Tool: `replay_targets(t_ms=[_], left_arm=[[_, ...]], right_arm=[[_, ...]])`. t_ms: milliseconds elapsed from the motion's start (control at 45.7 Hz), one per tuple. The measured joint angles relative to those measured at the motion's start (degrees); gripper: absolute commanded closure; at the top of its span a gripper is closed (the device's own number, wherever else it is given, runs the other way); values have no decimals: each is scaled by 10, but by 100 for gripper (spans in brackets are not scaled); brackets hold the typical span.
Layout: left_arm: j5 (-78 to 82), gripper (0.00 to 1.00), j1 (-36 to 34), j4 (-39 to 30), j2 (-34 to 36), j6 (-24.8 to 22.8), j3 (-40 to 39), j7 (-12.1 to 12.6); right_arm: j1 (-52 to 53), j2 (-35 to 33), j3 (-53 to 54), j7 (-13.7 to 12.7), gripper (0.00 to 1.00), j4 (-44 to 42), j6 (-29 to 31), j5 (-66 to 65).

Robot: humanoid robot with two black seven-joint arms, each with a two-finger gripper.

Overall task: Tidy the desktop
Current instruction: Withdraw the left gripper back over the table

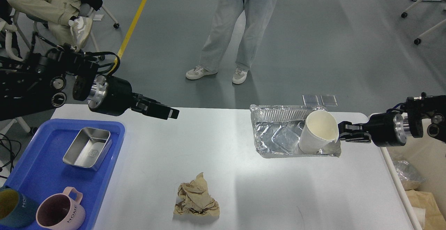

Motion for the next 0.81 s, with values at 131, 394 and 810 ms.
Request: replay_targets(t_ms=[131,394,810], left_arm=[[11,20,-13,-48,73,-3,0,0],[15,20,-56,-97,201,-18,-2,-2],[16,19,-96,-101,266,-56,-6,-5]], right_arm=[[-1,0,0,0,100,-1,0,0],[-1,9,-8,0,100,-1,-1,-1],[-3,10,-9,0,100,-2,-2,-1]])
